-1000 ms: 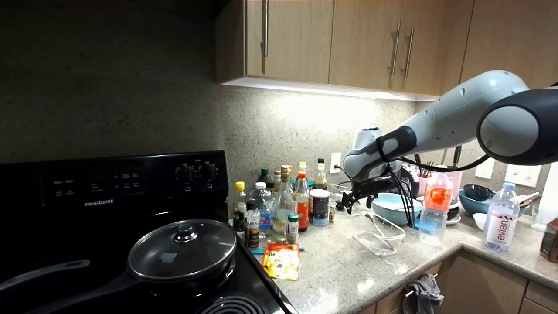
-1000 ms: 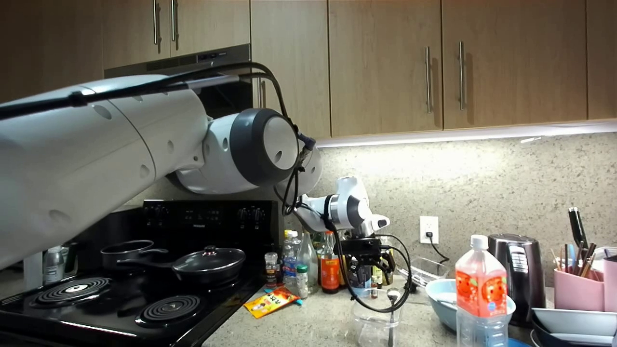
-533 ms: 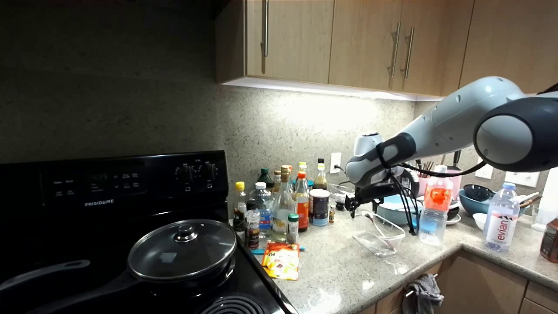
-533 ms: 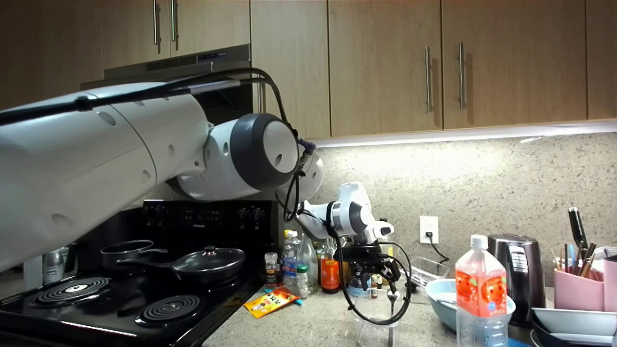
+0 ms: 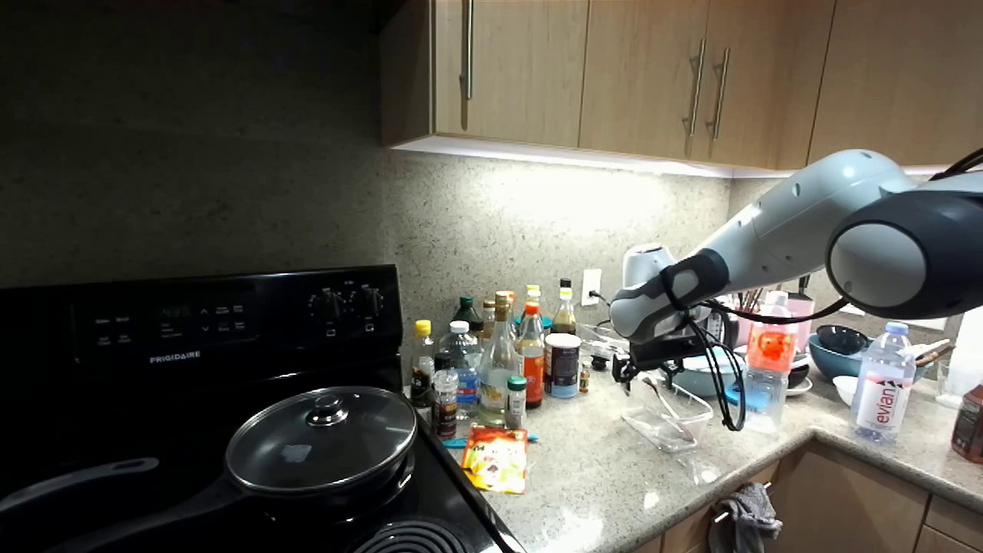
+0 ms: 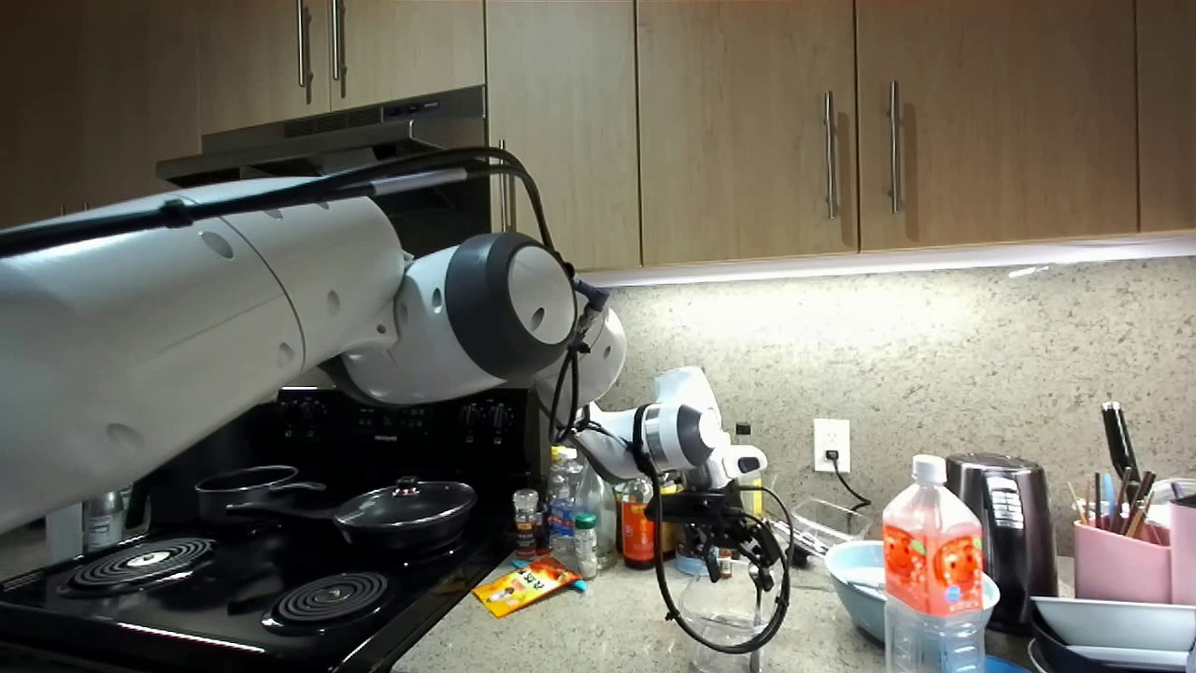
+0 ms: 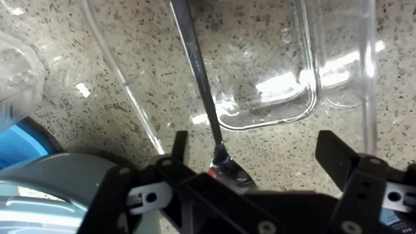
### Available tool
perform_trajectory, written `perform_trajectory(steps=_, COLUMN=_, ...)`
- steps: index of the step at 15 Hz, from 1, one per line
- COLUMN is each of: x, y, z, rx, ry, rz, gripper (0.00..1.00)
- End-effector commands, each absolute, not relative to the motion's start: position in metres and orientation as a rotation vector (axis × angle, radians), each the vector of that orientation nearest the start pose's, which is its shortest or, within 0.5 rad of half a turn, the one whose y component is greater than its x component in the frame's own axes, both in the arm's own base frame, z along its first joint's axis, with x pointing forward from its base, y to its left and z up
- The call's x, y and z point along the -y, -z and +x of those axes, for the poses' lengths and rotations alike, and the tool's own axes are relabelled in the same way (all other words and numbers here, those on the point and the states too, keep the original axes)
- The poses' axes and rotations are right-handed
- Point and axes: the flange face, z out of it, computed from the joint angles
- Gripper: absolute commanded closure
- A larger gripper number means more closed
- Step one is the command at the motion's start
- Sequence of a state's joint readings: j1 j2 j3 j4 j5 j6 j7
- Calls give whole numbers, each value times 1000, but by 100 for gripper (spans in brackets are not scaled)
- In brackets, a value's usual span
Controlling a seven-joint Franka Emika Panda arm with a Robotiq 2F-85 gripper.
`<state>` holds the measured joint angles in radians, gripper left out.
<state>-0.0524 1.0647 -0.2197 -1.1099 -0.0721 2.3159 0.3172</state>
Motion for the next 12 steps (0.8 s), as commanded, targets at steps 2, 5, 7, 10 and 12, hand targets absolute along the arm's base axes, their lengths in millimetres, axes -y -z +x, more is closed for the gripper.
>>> perform_trajectory(steps=2, x=158, y=-180, z=767, rx=-686, ry=252, rz=-3282, gripper=0)
perform_trajectory(steps=5, x=161, y=-178, z=764, rx=-619, ry=169, rz=-3214, gripper=0)
perform_trajectory(steps=7, x=165, y=-174, z=760, rx=-608, ry=106, rz=-3186, gripper=0)
perform_trajectory(steps=10, x=172, y=-171, z=756, rx=-587, ry=46, rz=-3146, gripper=0)
perform_trajectory(steps=12, x=176, y=-172, z=754, rx=-563, ry=31, rz=-3109, gripper=26)
